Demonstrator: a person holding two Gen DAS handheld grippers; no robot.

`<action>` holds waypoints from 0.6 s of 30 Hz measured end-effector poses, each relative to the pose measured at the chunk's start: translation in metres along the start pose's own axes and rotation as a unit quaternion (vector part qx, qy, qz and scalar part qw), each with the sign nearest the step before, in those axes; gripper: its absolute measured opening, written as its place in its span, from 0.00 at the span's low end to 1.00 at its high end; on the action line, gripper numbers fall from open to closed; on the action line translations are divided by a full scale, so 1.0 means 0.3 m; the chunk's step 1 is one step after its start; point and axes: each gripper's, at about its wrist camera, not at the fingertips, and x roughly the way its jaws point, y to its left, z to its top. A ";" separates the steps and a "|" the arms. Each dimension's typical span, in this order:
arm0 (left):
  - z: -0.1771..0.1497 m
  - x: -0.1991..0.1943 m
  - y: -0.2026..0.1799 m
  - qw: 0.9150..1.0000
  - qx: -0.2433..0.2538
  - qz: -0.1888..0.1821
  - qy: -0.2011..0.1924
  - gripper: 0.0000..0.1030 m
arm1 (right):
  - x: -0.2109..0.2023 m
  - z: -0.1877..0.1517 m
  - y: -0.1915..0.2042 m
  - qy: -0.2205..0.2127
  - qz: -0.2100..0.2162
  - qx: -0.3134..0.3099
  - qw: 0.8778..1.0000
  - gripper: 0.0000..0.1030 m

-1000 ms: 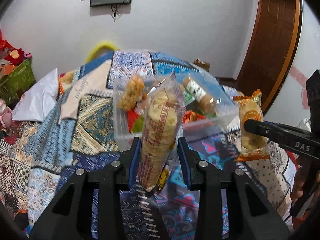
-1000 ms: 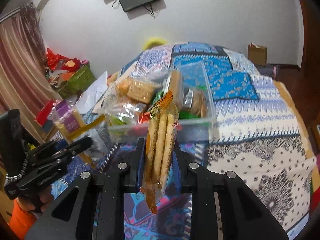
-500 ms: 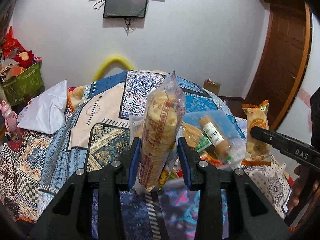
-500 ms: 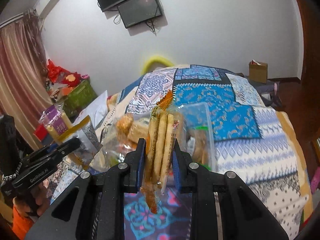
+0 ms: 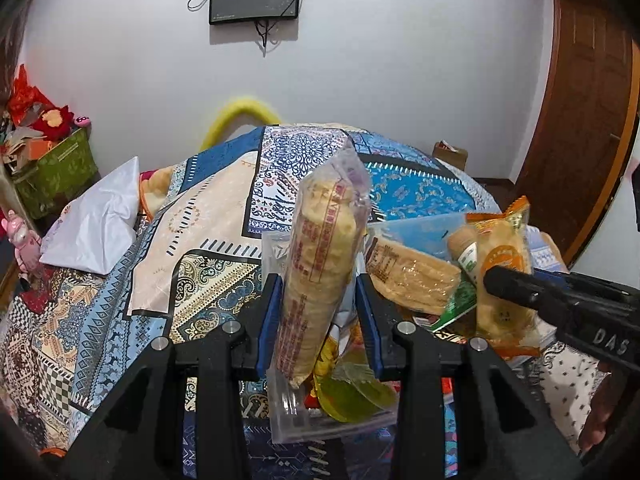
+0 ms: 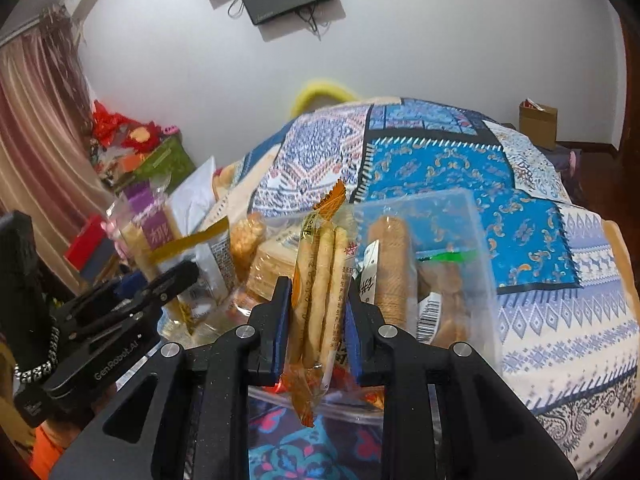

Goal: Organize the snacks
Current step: 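Drop the breadstick bag into the clear box with the left gripper while the right drops the biscuit pack in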

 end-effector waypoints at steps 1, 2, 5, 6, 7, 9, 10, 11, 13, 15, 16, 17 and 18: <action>-0.003 0.009 -0.002 1.000 0.001 -0.001 0.003 0.36 | 0.013 -0.008 0.005 0.005 -0.005 -0.005 1.000 0.21; -0.006 0.015 -0.005 1.000 0.003 -0.003 0.006 0.36 | 0.022 -0.011 0.002 0.008 -0.006 -0.007 1.000 0.21; -0.022 0.047 -0.011 1.000 0.010 -0.002 0.020 0.37 | 0.048 -0.026 -0.005 0.015 -0.009 -0.008 1.000 0.21; -0.027 0.056 -0.012 1.000 0.011 -0.002 0.025 0.38 | 0.048 -0.025 -0.006 0.013 -0.010 -0.009 1.000 0.21; -0.032 0.062 -0.013 1.000 0.012 0.000 0.028 0.39 | 0.044 -0.024 -0.001 0.014 -0.012 -0.012 1.000 0.21; -0.039 0.063 -0.014 1.000 0.013 0.002 0.027 0.42 | 0.049 -0.020 0.002 0.016 -0.015 -0.018 1.000 0.21; -0.040 0.061 -0.011 1.000 0.011 -0.003 0.027 0.46 | 0.049 -0.021 0.005 0.017 -0.016 -0.021 1.000 0.21; -0.041 0.061 -0.008 0.999 0.009 -0.013 0.031 0.55 | 0.048 -0.021 0.007 0.019 -0.017 -0.025 0.999 0.21; -0.048 0.057 -0.003 0.999 0.001 -0.035 0.041 0.62 | 0.046 -0.021 0.008 0.022 -0.022 -0.029 0.999 0.23; -0.059 0.042 -0.009 0.999 0.008 -0.033 0.038 0.62 | 0.044 -0.017 0.007 0.025 -0.021 -0.028 0.999 0.28; -0.062 0.033 -0.015 0.999 0.017 -0.029 0.036 0.62 | 0.039 -0.015 0.006 0.025 -0.020 -0.026 0.999 0.30; -0.065 0.022 -0.020 0.999 0.025 -0.026 0.033 0.63 | 0.037 -0.015 0.005 0.025 -0.020 -0.024 0.999 0.34; -0.066 0.011 -0.021 0.999 0.029 -0.024 0.031 0.64 | 0.028 -0.015 0.007 0.023 -0.020 -0.024 0.999 0.39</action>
